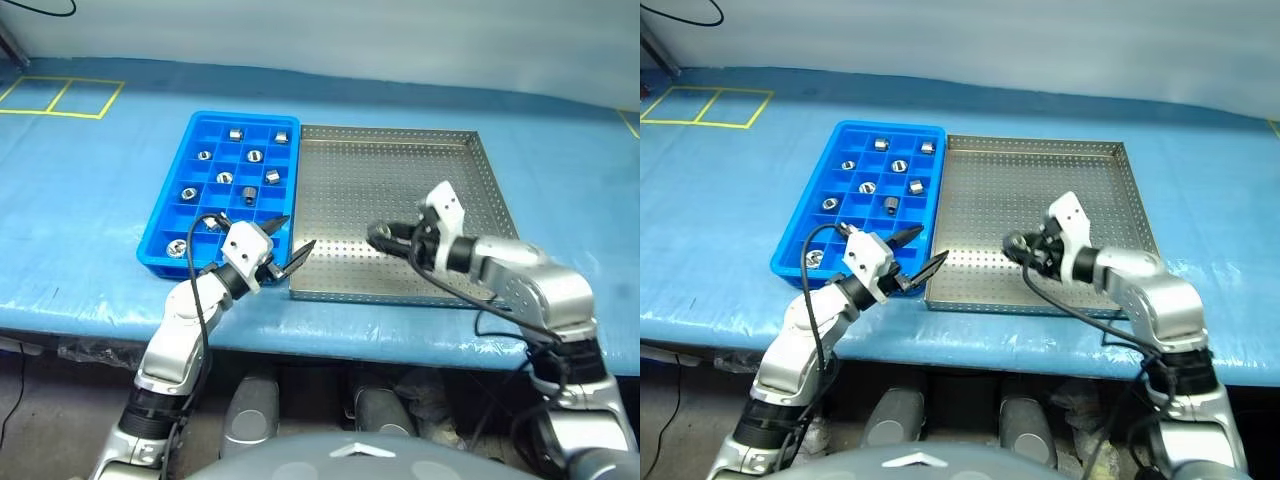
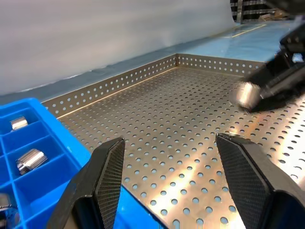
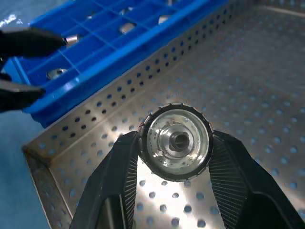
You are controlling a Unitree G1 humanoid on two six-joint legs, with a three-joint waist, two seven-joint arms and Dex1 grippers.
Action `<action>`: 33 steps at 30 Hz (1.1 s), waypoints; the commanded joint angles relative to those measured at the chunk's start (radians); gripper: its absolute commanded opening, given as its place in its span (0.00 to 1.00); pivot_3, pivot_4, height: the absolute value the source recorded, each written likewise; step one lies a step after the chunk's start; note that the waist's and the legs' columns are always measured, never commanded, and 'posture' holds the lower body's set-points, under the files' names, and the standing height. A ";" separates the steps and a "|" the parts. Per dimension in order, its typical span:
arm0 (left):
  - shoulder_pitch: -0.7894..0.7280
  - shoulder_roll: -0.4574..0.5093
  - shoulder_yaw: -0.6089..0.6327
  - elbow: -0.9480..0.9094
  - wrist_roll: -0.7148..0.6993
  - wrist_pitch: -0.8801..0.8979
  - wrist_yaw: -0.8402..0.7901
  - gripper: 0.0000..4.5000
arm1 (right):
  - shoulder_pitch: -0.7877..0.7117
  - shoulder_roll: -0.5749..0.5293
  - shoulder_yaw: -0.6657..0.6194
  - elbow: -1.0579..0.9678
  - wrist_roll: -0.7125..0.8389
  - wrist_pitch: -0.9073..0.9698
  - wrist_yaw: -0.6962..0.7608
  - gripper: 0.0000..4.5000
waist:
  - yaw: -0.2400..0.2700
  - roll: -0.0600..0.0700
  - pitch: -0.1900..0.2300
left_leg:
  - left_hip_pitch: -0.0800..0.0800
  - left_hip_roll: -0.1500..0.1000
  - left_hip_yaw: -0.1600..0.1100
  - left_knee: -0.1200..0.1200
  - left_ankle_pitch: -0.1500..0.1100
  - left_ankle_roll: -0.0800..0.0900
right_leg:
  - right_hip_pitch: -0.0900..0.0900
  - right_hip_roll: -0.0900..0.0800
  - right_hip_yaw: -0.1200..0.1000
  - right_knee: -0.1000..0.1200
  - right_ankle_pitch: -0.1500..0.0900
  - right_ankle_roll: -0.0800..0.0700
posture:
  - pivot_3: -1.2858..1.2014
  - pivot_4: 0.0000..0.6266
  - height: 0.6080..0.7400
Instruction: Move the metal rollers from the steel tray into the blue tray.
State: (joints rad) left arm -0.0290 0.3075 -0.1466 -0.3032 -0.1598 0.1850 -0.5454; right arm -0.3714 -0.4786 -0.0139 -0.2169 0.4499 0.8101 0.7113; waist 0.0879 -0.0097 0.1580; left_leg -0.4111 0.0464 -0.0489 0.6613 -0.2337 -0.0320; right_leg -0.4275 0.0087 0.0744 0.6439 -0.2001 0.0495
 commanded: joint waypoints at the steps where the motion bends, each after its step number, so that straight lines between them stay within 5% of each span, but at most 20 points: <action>1: 0.023 0.010 0.020 -0.076 0.007 -0.011 0.026 0.74 | -0.092 0.074 0.039 0.076 -0.034 -0.090 -0.036 0.40 | 0.007 0.000 0.000 | 0.000 0.000 0.000 0.000 0.000 0.000 | 0.000 0.000 0.000 0.000 0.000 0.000 | 0.67 0.24 1.00; 9: 0.088 0.023 0.042 -0.132 0.017 -0.004 0.076 0.74 | -0.225 0.160 0.142 0.287 -0.125 -0.166 -0.041 0.40 | 0.056 0.000 0.000 | 0.000 0.000 0.000 -0.004 0.000 0.000 | -0.001 0.000 -0.001 0.000 0.000 -0.001 | 0.69 0.24 1.00; 32: 0.176 0.027 0.069 -0.206 0.032 0.017 0.119 0.74 | -0.264 0.199 0.222 0.416 -0.242 -0.221 -0.011 0.40 | 0.225 0.002 0.000 | -0.001 0.000 0.000 -0.007 0.000 -0.001 | -0.005 0.000 -0.002 -0.001 -0.002 -0.004 | 0.73 0.24 1.00; 33: 0.175 0.026 0.069 -0.207 0.033 0.018 0.119 0.74 | -0.261 0.192 0.222 0.422 -0.254 -0.219 -0.016 0.48 | 0.234 0.002 0.000 | -0.001 0.000 0.000 -0.007 0.000 -0.001 | -0.005 0.000 -0.002 -0.001 -0.002 -0.004 | 0.73 0.24 1.00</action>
State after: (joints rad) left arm 0.1463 0.3265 -0.0862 -0.4521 -0.1282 0.2091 -0.4342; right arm -0.6193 -0.2743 0.2054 0.1960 0.2173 0.5972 0.7061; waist 0.3218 -0.0081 0.1581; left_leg -0.4125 0.0466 -0.0489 0.6540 -0.2337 -0.0331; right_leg -0.4330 0.0089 0.0722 0.6433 -0.2027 0.0454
